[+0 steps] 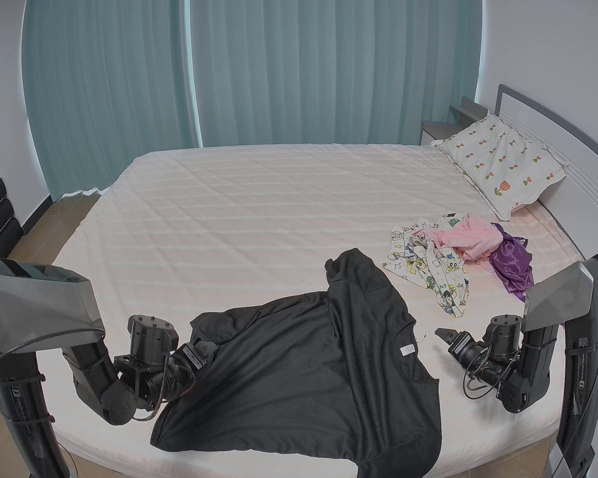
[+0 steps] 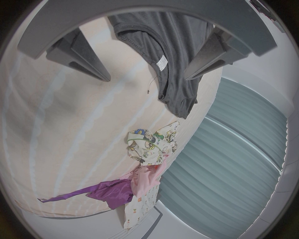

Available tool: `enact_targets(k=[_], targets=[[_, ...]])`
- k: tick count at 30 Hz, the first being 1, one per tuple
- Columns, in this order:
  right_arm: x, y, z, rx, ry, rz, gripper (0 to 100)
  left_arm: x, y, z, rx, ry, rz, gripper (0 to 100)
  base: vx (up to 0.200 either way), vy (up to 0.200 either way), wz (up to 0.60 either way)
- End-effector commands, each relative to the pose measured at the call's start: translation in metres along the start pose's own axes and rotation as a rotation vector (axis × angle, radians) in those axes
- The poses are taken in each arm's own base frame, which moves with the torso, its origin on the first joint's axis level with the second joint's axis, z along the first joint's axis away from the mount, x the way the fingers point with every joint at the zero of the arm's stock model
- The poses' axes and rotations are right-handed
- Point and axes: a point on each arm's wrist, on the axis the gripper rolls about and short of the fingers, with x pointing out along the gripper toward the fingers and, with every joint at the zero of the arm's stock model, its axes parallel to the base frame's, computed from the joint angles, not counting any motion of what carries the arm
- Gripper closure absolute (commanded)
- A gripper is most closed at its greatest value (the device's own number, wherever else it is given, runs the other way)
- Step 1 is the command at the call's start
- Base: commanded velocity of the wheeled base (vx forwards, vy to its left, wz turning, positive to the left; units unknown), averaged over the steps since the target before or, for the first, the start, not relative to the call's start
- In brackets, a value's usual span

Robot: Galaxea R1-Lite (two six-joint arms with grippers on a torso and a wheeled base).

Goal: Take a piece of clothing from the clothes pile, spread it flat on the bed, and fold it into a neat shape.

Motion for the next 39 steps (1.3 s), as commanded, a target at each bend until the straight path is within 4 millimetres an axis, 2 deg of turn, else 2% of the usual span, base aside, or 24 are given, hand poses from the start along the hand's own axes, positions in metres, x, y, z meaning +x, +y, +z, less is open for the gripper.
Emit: enact_targets(k=[1, 6, 9, 10, 12, 16, 21, 26, 27, 30, 35, 37, 39], targets=[[0.0, 0.001, -0.001, 0.0, -0.002, 0.008, 0, 0.026, -0.002, 0.026, -0.05, -0.081, -0.01, 0, 0.0, 0.0, 0.0], [0.0, 0.002, -0.003, -0.004, 0.003, 0.01, 0, 0.064, -0.006, 0.039, -0.034, -0.116, -0.011, 0, 0.0, 0.0, 0.0], [0.0, 0.003, -0.001, -0.002, -0.003, 0.013, 0, 0.08, -0.012, 0.041, -0.012, -0.101, 0.003, 0, 0.0, 0.0, 0.0], [0.0, 0.003, -0.001, -0.002, -0.003, 0.013, 0, 0.08, -0.012, 0.041, -0.012, -0.101, 0.003, 0, 0.0, 0.0, 0.0], [0.001, 0.002, 0.0, 0.0, -0.007, 0.012, 0, 0.096, -0.018, 0.042, -0.005, -0.084, 0.021, 0, 0.0, 0.0, 0.0], [0.001, 0.002, 0.0, -0.001, -0.006, 0.012, 0, 0.108, -0.021, 0.044, -0.001, -0.076, 0.036, 0, 0.0, 0.0, 0.0], [0.001, 0.001, 0.0, 0.0, -0.007, 0.009, 0, 0.11, -0.018, 0.042, 0.065, -0.06, 0.057, 0, 0.0, 0.0, 0.0], [0.001, 0.002, -0.001, -0.003, -0.006, 0.012, 0, 0.122, -0.016, 0.039, 0.073, -0.061, 0.059, 0, 0.0, 0.0, 0.0], [0.001, 0.002, -0.001, -0.003, -0.006, 0.012, 0, 0.13, -0.019, 0.043, 0.068, -0.075, 0.05, 100, 0.0, 0.0, 0.0], [0.002, 0.002, -0.001, -0.003, -0.006, 0.012, 0, 0.137, -0.02, 0.047, 0.061, -0.103, 0.051, 100, 0.0, 0.0, 0.0], [0.003, 0.003, -0.001, -0.004, -0.005, 0.015, 0, 0.138, -0.016, 0.064, 0.035, -0.19, 0.086, 100, 0.0, 0.0, 0.0], [0.003, 0.003, -0.001, -0.004, -0.005, 0.015, 0, 0.136, -0.015, 0.083, 0.003, -0.251, 0.087, 100, 0.0, 0.0, 0.0], [0.002, 0.003, -0.001, -0.004, -0.005, 0.015, 0, 0.137, -0.015, 0.092, -0.01, -0.274, 0.078, 100, 0.0, 0.0, 0.0]])
